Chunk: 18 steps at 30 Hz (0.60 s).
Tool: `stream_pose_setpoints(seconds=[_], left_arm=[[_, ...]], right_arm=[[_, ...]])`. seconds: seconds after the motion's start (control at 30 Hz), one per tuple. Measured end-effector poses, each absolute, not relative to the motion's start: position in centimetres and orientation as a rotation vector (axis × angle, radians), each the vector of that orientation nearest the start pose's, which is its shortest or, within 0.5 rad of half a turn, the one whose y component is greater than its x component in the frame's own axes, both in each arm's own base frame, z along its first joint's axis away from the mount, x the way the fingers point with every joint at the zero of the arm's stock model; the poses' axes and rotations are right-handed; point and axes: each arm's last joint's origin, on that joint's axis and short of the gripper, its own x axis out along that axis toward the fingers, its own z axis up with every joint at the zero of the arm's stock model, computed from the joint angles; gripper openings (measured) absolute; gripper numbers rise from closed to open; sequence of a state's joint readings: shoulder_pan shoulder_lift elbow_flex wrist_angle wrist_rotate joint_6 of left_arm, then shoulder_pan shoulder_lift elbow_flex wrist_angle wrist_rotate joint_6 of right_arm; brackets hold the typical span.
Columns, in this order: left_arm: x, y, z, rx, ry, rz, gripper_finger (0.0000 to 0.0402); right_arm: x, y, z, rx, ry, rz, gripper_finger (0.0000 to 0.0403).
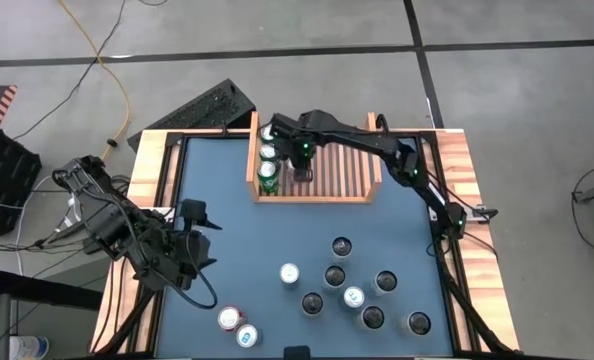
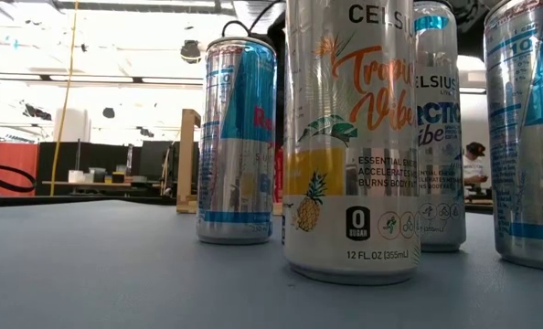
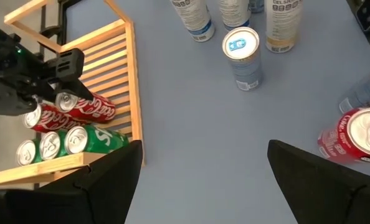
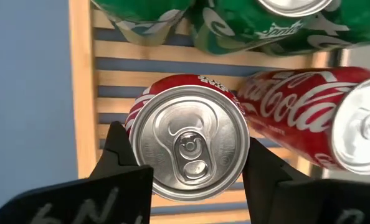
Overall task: Place canned beverage on shelf
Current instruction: Adjust the red soda
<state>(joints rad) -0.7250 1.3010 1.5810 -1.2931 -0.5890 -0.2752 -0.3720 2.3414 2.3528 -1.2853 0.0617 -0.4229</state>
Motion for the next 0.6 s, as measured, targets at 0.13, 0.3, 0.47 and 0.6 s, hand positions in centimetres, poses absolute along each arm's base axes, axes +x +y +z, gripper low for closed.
stream_pose_setpoints(seconds=[0.13,0.3,0.47,0.6], left_arm=[[17.3,-13.1,40.5,0.366,0.803,-0.004,0.0334],[17.3,-13.1,40.6,0.372,0.794,0.013,0.0334],[17.3,-13.1,40.6,0.371,0.787,0.027,0.0334],[17.3,-13.1,40.6,0.371,0.785,0.032,0.0334]], right_arm=[[44.0,-18.8,26.3,-0.116,1.280,-0.072,0.0129],[44.2,-19.5,26.5,-0.133,1.222,-0.063,0.0129],[44.2,-19.6,26.4,-0.149,1.224,-0.042,0.0130],[44.3,-19.6,26.4,-0.182,1.212,-0.006,0.0130]])
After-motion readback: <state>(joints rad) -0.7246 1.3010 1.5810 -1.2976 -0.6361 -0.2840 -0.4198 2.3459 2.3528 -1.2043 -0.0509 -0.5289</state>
